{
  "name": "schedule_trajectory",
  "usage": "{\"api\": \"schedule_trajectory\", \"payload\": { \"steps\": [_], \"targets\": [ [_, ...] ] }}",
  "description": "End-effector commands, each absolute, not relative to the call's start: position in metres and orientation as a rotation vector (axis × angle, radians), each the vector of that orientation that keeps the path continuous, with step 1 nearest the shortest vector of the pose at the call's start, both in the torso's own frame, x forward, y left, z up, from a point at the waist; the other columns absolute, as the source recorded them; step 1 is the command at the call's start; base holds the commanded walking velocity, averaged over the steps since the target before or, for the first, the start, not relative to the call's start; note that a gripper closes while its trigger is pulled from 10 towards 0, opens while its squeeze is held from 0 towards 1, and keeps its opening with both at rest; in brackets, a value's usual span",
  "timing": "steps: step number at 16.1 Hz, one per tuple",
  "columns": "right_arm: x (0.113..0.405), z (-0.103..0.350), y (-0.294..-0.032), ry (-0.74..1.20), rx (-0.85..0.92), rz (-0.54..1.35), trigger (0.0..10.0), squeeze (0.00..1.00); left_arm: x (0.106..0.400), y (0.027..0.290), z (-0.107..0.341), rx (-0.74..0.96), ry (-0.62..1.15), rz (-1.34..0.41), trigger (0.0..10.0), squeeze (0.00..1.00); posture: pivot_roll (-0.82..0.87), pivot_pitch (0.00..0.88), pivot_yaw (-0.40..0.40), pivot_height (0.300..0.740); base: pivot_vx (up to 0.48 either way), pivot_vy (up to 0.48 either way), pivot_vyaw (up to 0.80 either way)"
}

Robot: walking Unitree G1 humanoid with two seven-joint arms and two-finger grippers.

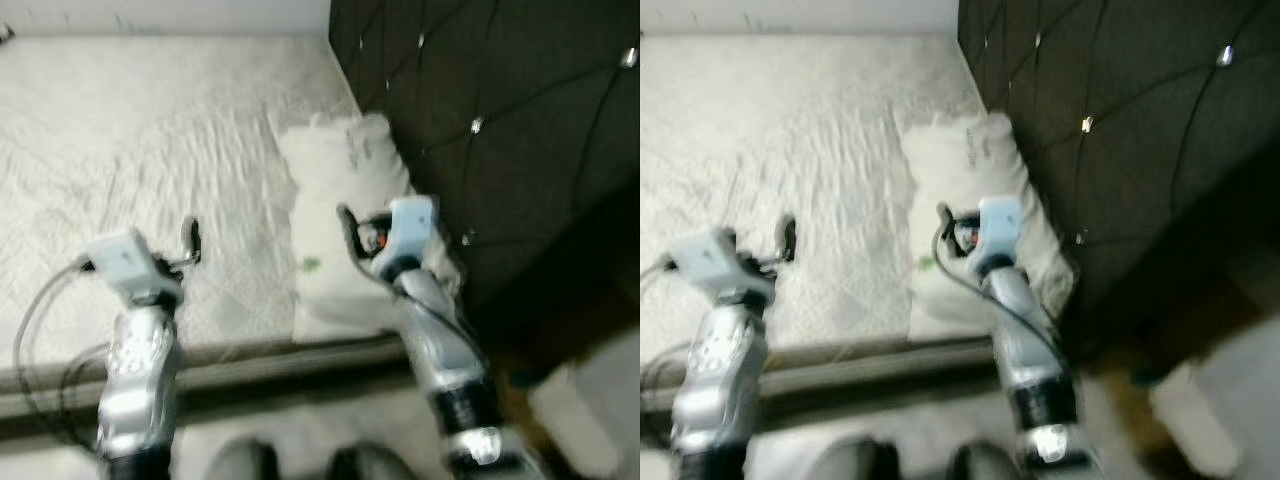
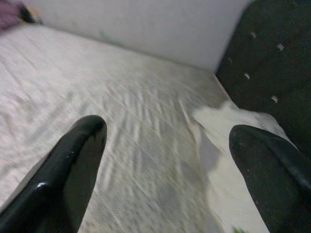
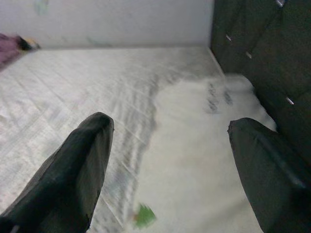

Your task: Clean up the room

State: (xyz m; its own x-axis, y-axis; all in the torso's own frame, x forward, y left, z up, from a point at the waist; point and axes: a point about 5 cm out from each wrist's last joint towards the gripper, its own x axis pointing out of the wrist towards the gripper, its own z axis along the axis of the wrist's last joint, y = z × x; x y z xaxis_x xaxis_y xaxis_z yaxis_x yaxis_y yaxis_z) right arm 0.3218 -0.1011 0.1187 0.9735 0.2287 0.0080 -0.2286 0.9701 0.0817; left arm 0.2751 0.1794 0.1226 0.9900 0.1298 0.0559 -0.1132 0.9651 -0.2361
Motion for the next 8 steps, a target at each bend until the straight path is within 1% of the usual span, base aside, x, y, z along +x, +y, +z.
{"api": "schedule_trajectory", "payload": {
  "steps": [1,8],
  "targets": [
    [0.3228,0.1255,-0.0999,-0.021,0.099,0.237,10.0,0.0,0.273,0.1846,0.1227,-0.221,-0.068,0.13,10.0,0.0,0.07,0.149,-0.043,0.74,0.0,0.48,0.0],
    [0.3238,0.1261,-0.098,-0.01,0.103,0.242,10.0,0.0,0.2719,0.1856,0.1255,-0.224,-0.071,0.135,10.0,0.0,0.07,0.15,-0.042,0.74,0.0,0.48,0.0]
  ]
}}
